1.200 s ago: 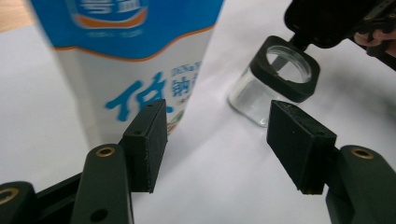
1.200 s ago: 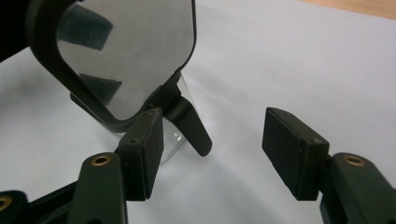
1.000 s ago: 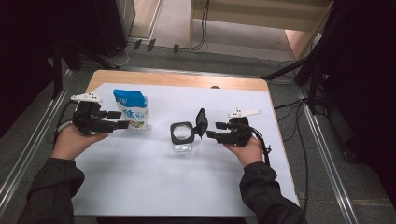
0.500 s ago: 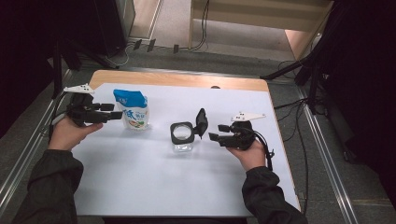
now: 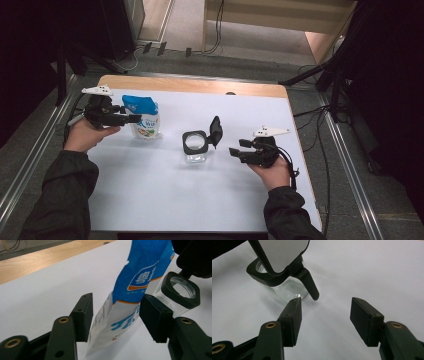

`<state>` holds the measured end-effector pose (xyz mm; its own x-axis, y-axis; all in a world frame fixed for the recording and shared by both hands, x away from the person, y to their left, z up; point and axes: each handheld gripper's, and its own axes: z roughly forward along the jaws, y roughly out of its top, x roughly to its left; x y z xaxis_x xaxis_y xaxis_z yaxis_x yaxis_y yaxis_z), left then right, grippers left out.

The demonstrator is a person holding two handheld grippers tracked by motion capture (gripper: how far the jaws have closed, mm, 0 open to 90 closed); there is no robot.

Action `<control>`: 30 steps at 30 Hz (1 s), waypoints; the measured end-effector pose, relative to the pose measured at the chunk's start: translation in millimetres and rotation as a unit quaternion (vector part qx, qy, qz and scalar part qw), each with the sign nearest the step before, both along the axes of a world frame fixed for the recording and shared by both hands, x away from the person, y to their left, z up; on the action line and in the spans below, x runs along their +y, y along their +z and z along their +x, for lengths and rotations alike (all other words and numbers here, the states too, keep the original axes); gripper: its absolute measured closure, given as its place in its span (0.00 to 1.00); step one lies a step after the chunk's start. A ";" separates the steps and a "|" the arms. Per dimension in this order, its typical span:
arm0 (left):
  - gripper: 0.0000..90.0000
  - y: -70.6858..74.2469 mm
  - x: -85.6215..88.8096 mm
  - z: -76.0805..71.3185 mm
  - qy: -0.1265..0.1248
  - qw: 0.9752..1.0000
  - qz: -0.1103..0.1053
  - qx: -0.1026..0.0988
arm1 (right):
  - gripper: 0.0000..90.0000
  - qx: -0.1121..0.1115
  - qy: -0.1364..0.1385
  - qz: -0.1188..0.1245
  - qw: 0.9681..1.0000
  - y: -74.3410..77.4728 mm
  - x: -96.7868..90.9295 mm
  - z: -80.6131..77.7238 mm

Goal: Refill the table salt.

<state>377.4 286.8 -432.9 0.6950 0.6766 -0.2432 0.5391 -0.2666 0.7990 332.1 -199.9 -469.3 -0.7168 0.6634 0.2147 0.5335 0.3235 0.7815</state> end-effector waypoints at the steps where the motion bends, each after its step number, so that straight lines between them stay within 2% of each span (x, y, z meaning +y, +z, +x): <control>1: 0.53 -1.0 -0.3 0.8 -0.004 1.000 -0.004 0.000 | 0.49 -0.002 0.000 0.000 1.000 -0.3 -0.7 -1.5; 4: 0.57 -3.2 -1.7 3.5 -0.017 1.000 -0.003 -0.005 | 0.49 -0.002 -0.002 -0.001 1.000 -1.0 -1.8 -4.3; 6: 0.60 -3.5 -5.1 5.3 -0.025 1.000 0.009 0.001 | 0.49 -0.002 -0.003 -0.001 1.000 -1.0 -2.5 -5.2; 9: 0.63 -3.3 -8.1 6.2 -0.033 0.999 0.013 0.003 | 0.49 -0.001 -0.003 -0.001 1.000 -1.3 -3.2 -5.8; 14: 0.74 -2.2 -8.6 4.1 -0.034 0.999 0.017 -0.003 | 0.49 -0.003 -0.002 0.000 1.000 -1.1 -3.2 -6.3; 17: 0.81 -0.2 -11.1 2.3 -0.044 0.999 0.018 -0.002 | 0.50 -0.003 -0.001 0.002 1.000 -1.3 -2.5 -5.9; 19: 0.84 1.0 -12.8 1.3 -0.039 0.999 0.020 -0.001 | 0.50 -0.001 -0.002 0.002 1.000 -1.1 -2.0 -5.9; 25: 0.88 2.8 -14.3 0.3 -0.032 0.999 0.009 0.036 | 0.51 -0.001 -0.002 0.004 1.000 -1.2 -1.9 -5.1; 27: 0.87 3.2 -13.8 -2.2 -0.028 0.999 0.014 0.027 | 0.51 -0.001 -0.002 0.004 1.000 -1.4 -1.7 -4.6; 28: 0.86 3.8 -12.6 -3.1 -0.034 0.999 0.018 0.018 | 0.51 -0.001 -0.001 0.004 1.000 -1.4 -1.4 -4.3; 30: 0.84 5.0 -10.1 -5.5 -0.040 0.999 0.008 0.002 | 0.51 -0.002 0.001 0.004 1.000 -1.3 -0.8 -3.5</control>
<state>371.9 276.7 -427.9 0.7454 0.6233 -0.2362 0.5195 -0.3214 0.7917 328.6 -200.6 -470.7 -0.7189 0.6604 0.2169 0.5291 0.3175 0.7869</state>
